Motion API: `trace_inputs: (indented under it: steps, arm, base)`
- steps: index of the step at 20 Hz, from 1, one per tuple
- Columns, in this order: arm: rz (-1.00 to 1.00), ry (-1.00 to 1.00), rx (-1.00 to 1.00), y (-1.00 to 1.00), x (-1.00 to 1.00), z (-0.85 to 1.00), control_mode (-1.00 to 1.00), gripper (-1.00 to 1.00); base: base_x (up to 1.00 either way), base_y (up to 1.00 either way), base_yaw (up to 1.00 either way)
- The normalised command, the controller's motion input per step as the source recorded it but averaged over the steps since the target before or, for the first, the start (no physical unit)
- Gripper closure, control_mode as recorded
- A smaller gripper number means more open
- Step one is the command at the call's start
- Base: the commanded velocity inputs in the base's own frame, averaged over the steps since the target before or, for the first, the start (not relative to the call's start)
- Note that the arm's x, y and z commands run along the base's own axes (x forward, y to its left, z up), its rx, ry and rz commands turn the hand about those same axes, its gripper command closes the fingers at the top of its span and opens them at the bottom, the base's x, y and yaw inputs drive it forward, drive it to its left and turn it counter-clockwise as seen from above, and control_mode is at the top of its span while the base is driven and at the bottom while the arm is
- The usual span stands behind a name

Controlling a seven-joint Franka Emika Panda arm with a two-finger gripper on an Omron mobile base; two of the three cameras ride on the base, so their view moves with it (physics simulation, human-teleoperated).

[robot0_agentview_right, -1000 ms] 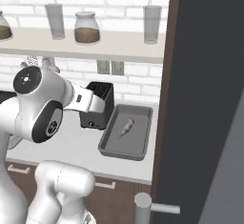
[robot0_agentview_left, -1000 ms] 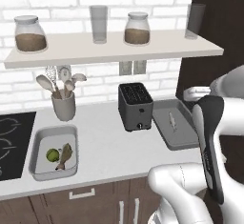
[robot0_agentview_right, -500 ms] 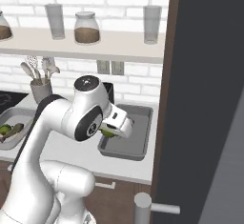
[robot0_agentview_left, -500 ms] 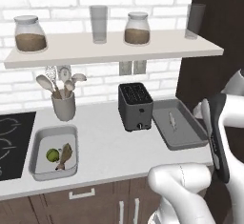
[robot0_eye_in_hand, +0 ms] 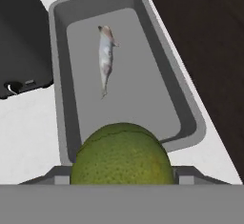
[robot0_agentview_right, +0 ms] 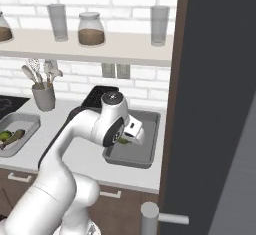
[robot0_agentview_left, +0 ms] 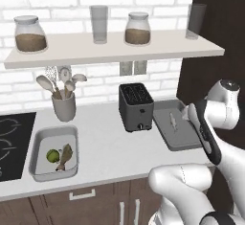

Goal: Place one lime and one fish in each tupperware on the nearby counter, to pack two identical lunches.

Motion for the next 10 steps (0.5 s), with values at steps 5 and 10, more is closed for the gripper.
trace_inputs:
  steps: [5, 10]
  arm:
    - [0.0, 0.05, 0.0, -0.04, 1.0, -0.6, -1.0, 1.0]
    - [0.0, 0.17, 0.0, -0.46, 0.97, -0.7, -1.0, 1.0]
  base:
    - [0.0, 0.0, 0.0]
    - [0.0, 0.0, 0.0]
